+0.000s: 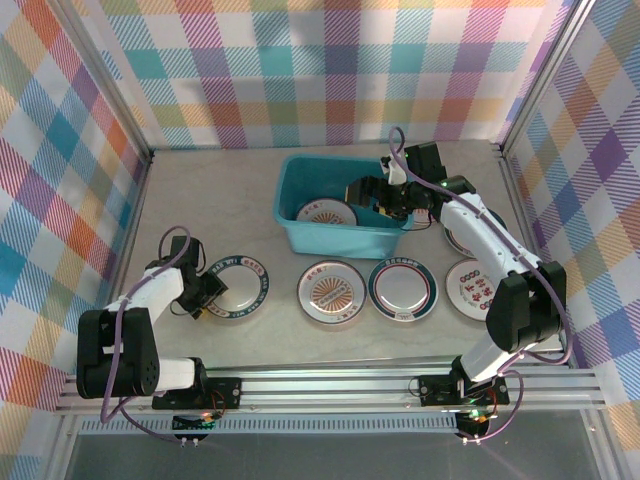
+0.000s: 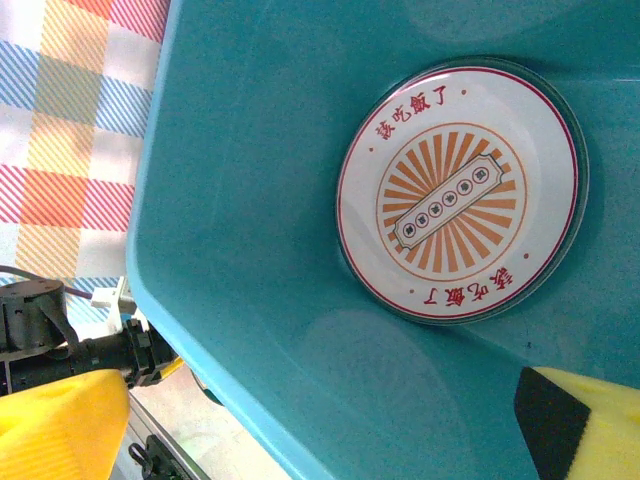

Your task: Place the plates into the plastic bin on the countertop

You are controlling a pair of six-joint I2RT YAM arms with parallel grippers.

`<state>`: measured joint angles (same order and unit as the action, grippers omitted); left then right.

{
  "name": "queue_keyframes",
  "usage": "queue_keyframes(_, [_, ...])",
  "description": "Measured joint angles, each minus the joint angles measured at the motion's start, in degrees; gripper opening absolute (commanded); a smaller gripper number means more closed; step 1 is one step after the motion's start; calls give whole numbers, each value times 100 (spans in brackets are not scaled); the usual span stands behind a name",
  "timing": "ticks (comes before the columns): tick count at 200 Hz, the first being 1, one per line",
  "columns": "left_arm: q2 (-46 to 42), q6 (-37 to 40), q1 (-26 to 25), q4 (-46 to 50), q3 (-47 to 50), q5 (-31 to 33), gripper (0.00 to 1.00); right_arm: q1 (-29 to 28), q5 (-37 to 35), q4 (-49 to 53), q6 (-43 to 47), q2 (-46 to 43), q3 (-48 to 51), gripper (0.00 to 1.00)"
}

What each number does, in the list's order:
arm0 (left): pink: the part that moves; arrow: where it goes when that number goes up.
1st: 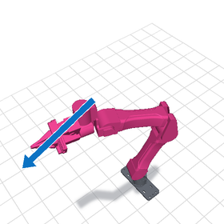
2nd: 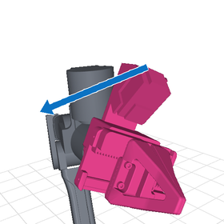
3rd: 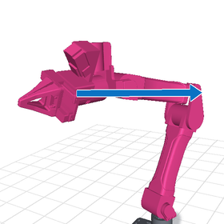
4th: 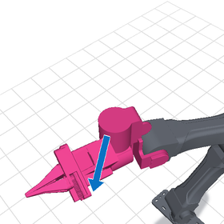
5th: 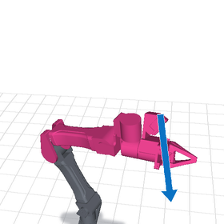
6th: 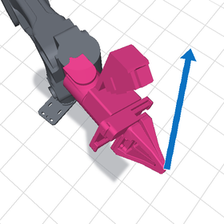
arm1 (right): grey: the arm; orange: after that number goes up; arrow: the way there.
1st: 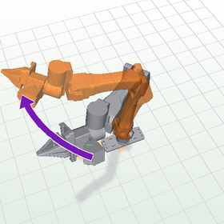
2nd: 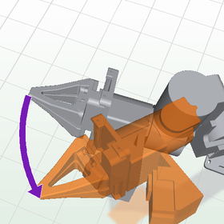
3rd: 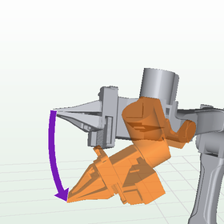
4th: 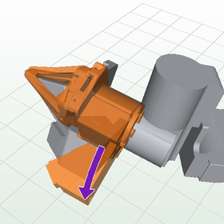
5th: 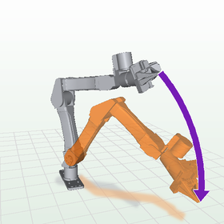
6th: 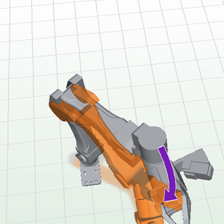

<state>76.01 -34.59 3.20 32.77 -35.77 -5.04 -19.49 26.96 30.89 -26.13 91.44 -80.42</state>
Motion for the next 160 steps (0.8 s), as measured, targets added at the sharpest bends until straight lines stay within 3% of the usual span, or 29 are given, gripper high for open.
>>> queue_keyframes(110, [-240, 37, 33, -31, 170, 76, 33, -9, -59, -94, -13, 0, 0, 99])
queue_keyframes(160, [-382, -48, 31, -385, 326, -295, 27, -26, -61, -129, -22, 0, 0, 99])
